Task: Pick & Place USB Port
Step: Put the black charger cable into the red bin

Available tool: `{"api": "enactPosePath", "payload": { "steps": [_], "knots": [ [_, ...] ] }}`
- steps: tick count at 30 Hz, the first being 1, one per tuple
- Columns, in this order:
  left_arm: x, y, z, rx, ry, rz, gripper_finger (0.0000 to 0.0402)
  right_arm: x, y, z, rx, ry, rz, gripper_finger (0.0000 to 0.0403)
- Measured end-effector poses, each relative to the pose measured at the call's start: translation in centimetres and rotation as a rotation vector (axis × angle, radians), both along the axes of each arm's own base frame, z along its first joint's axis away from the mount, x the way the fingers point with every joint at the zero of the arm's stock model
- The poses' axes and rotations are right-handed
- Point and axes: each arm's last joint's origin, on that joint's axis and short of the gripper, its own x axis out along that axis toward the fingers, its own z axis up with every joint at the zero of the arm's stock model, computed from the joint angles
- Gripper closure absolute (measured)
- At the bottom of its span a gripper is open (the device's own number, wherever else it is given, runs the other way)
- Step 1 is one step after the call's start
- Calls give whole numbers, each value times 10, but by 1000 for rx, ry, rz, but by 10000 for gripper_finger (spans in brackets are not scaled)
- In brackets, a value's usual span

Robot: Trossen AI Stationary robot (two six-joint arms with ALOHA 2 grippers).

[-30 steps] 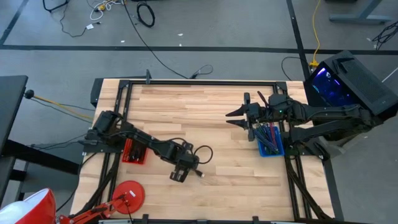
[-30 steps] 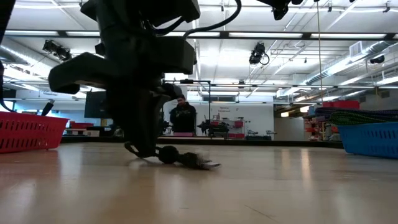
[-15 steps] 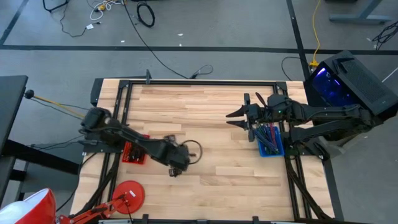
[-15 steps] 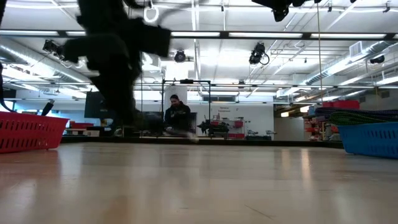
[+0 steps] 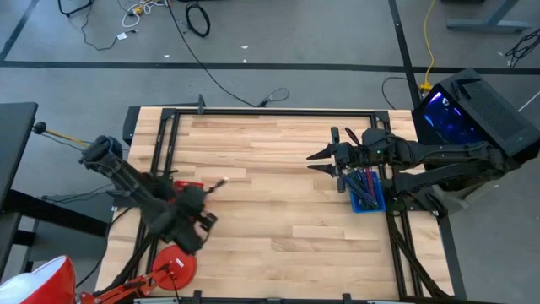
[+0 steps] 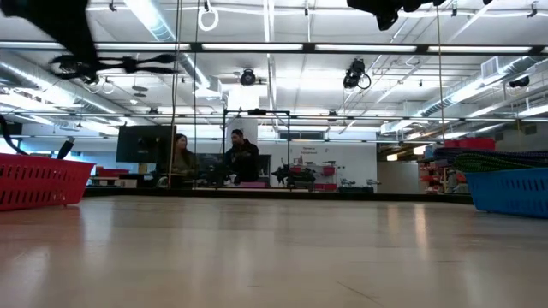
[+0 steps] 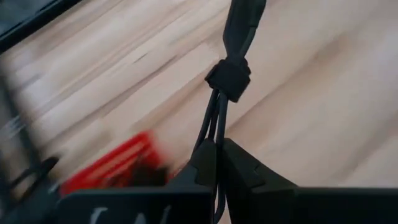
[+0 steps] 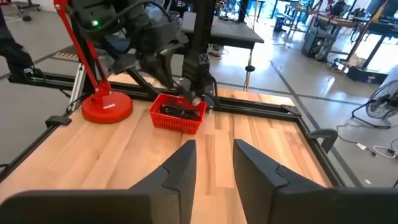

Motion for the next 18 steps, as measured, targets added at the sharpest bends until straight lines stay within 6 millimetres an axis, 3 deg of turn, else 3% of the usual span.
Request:
{"api": "enactPosePath", "payload": {
  "steps": [3, 8, 14, 18],
  "knots": [
    [-22, -3, -1, -24, 86, 150, 392, 0, 0, 0, -10, 3, 2, 295],
    [-38, -15, -12, -88, 23, 258, 392, 0, 0, 0, -15, 3, 3, 295],
    [-55, -20, -42, -91, 176, 388, 392, 0, 0, 0, -18, 4, 4, 295],
    [-56, -16, -61, -87, 186, 406, 392, 0, 0, 0, -18, 4, 4, 295]
  ]
}}
